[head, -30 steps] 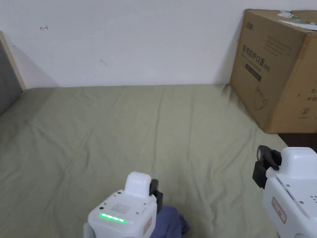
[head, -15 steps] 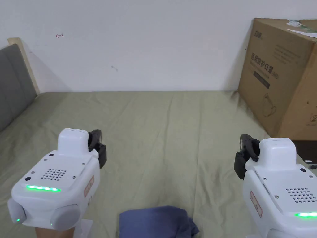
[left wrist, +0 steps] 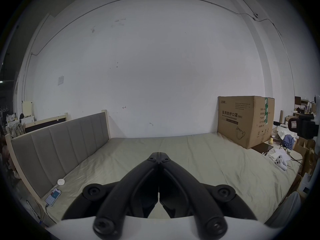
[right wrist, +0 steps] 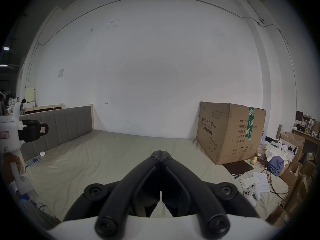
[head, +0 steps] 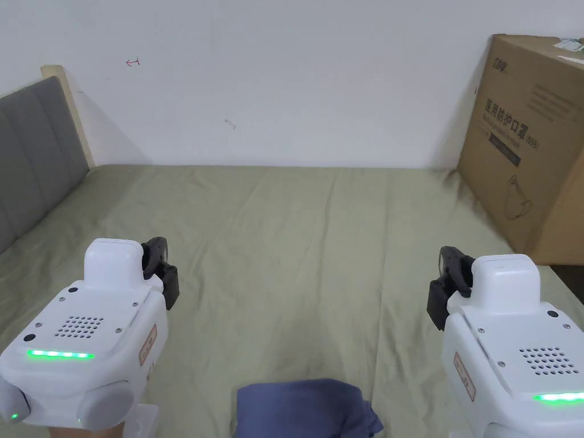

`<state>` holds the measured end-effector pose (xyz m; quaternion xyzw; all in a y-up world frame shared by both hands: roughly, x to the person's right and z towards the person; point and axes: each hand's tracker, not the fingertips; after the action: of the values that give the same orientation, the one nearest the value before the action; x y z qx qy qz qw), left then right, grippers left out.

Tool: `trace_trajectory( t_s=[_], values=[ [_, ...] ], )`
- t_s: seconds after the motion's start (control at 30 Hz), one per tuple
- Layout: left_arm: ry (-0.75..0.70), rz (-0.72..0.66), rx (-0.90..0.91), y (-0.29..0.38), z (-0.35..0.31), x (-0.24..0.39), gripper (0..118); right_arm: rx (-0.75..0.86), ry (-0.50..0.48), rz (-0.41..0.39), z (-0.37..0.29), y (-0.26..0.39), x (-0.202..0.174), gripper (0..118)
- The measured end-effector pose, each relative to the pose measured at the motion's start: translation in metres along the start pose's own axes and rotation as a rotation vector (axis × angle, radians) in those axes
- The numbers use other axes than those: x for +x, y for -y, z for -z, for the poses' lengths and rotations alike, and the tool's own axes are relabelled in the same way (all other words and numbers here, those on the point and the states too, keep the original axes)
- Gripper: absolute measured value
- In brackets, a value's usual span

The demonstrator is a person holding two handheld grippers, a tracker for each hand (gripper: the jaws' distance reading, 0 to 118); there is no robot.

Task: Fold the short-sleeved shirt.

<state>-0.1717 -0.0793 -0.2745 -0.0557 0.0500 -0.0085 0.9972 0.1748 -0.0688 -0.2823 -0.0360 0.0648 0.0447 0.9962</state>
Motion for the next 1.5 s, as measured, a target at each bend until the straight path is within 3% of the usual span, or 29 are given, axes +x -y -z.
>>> trace_trajectory(
  t_s=[0.27, 0.57, 1.0, 1.17, 1.23, 1.27, 1.3, 1.33, 1.37, 1.5],
  values=[
    [0.016, -0.012, -0.008, 0.002, 0.006, -0.001, 0, -0.056, -0.032, 0.033, 0.017, 0.017, -0.015, 0],
    [0.024, -0.038, -0.021, 0.005, 0.009, -0.012, 0, -0.279, -0.128, 0.070, 0.050, 0.104, -0.059, 0],
    [0.041, -0.107, -0.178, 0.039, 0.021, -0.031, 0, -0.697, -0.179, -0.002, 0.069, 0.245, -0.107, 0],
    [0.126, -0.249, -0.361, 0.072, 0.035, -0.031, 3, -0.685, -0.191, -0.045, 0.078, 0.253, -0.106, 0],
    [0.153, -0.307, -0.415, 0.093, 0.038, -0.027, 17, -0.696, -0.204, -0.042, 0.080, 0.252, -0.103, 0],
    [0.164, -0.331, -0.452, 0.103, 0.040, -0.024, 34, -0.699, -0.212, -0.021, 0.079, 0.252, -0.100, 0],
    [0.172, -0.356, -0.497, 0.115, 0.042, -0.020, 63, -0.701, -0.220, -0.002, 0.079, 0.253, -0.096, 0],
    [0.181, -0.374, -0.548, 0.125, 0.045, -0.017, 81, -0.701, -0.224, 0.010, 0.079, 0.254, -0.094, 0],
    [0.182, -0.371, -0.609, 0.136, 0.049, -0.012, 90, -0.704, -0.228, 0.019, 0.080, 0.254, -0.092, 0],
    [0.204, -0.353, -0.743, 0.173, 0.060, 0.010, 94, -0.725, -0.239, 0.070, 0.082, 0.251, -0.088, 0]
  ],
)
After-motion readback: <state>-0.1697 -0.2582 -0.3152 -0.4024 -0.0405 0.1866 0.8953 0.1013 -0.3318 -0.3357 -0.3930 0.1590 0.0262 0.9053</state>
